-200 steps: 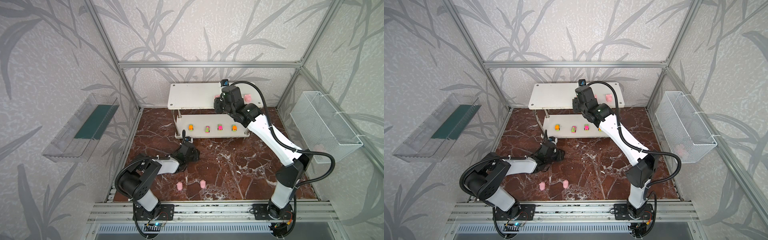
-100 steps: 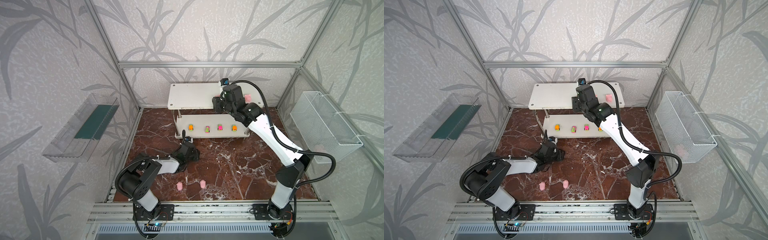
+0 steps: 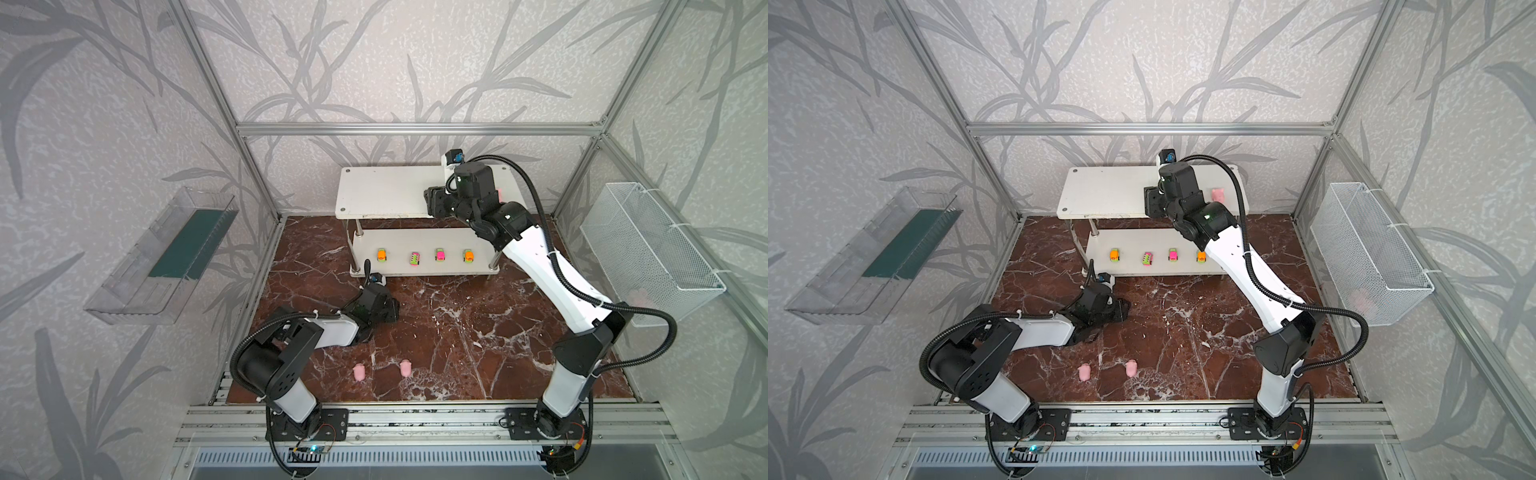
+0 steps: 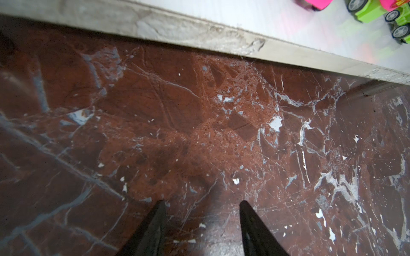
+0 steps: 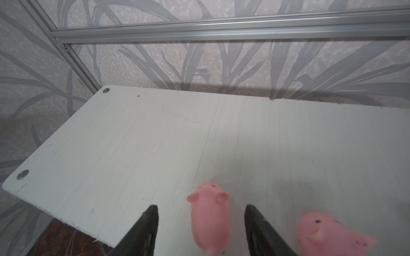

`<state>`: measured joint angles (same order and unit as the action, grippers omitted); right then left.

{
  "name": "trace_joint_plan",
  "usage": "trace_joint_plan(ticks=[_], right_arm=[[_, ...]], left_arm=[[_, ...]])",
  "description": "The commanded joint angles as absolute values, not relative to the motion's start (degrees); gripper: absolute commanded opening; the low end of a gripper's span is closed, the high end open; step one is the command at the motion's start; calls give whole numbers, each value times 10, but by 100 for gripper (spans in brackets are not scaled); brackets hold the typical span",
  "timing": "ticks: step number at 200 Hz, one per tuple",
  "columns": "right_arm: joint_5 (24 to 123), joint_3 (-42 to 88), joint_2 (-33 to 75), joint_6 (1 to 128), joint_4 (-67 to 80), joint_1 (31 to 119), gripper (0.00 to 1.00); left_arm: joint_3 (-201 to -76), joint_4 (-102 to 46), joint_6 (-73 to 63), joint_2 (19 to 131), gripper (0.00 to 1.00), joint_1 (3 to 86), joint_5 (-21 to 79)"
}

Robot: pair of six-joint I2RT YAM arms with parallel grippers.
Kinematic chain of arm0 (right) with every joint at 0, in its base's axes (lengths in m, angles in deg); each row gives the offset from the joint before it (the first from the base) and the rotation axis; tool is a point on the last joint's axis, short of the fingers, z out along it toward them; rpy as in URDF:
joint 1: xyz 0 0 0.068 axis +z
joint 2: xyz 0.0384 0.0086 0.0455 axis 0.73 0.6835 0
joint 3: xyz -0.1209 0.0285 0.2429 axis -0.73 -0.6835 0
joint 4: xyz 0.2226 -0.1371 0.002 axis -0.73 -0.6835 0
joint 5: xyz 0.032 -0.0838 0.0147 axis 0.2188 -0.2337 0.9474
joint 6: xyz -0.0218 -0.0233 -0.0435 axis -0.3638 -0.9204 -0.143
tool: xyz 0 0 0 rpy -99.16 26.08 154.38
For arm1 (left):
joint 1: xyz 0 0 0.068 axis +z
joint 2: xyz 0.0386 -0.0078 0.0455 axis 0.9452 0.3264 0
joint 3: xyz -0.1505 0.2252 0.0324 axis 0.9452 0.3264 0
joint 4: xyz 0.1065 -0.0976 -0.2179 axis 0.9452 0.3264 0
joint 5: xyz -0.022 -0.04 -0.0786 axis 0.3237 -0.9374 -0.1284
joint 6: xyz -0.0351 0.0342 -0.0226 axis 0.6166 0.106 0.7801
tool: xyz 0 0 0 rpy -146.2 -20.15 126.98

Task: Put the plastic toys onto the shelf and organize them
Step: 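Set the pink pig on the top shelf and open the right gripper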

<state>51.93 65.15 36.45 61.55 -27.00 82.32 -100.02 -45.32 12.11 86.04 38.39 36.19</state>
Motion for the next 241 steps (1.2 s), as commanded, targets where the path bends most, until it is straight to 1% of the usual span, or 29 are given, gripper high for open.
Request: trace_joint_plan(ticks=[1, 85, 175, 241], right_arm=[[536, 663, 342, 614, -260, 816, 63], [569, 613, 336, 637, -244, 810, 63], [590, 614, 341, 647, -241, 811, 62], [600, 590, 323, 657, -229, 811, 60]], left_arm=[[-1007, -424, 130, 873, 53, 385, 352], [-1007, -425, 132, 875, 53, 385, 350], [-1005, -430, 133, 879, 53, 385, 349], [-1003, -434, 134, 882, 53, 384, 348]])
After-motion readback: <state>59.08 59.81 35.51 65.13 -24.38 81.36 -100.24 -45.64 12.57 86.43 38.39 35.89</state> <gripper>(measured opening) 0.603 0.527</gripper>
